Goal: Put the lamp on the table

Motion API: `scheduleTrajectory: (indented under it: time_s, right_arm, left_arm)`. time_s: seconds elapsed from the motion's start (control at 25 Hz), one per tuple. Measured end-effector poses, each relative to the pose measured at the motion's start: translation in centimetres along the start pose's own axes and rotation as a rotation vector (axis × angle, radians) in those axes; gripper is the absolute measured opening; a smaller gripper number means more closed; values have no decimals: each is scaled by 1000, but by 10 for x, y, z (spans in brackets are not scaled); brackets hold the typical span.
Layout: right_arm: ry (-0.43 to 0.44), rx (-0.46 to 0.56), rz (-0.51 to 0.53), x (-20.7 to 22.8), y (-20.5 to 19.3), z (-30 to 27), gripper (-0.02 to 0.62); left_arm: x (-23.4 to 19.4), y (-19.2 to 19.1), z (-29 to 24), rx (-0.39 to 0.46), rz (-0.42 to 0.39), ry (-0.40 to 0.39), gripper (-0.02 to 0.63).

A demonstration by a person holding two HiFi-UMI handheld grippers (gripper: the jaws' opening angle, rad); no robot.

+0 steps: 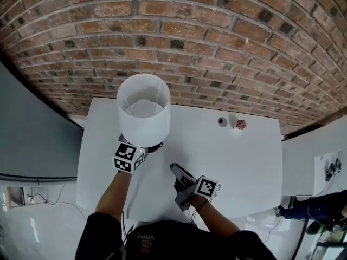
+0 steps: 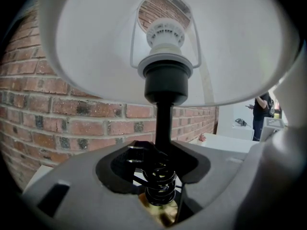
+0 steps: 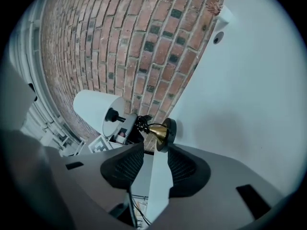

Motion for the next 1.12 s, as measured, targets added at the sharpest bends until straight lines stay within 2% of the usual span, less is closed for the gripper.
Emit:
scheduleTrajectory:
  time_s: [0.16,0.28,0.4,0.56,0.76,1.12]
  right_arm:
    - [-11,12,-61,8,8,4,141]
    - [-4,4,-11,11,18,4,127]
    - [-30,11,-20,19,23,6,123]
    - [-54,1,-5,27,27,4,117]
    - [-62,5,-62,36,27,-2,112]
    - [-81,7,-75,40,30,-7,109]
  left_arm:
    - [-16,-7,-22,2,8,44,202]
    - [-25,-10,-35,0,6,65,202]
    - [-30,-10,-46,5,4,77,202]
    - [-37,-13,-55,16,16,80,202]
    - [-46,-13,-65,30,24,76,202]
    - [-57,-8,-75,58,30,84,202]
Point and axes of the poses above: the fingertips, and each gripper's own axes: z backward along the fingers, x to its right, y out of its top, the point moved 5 cm from there along z, backward along the fingers, and after that the axes turned 12 degrees about -x, right-handed, at the moved point
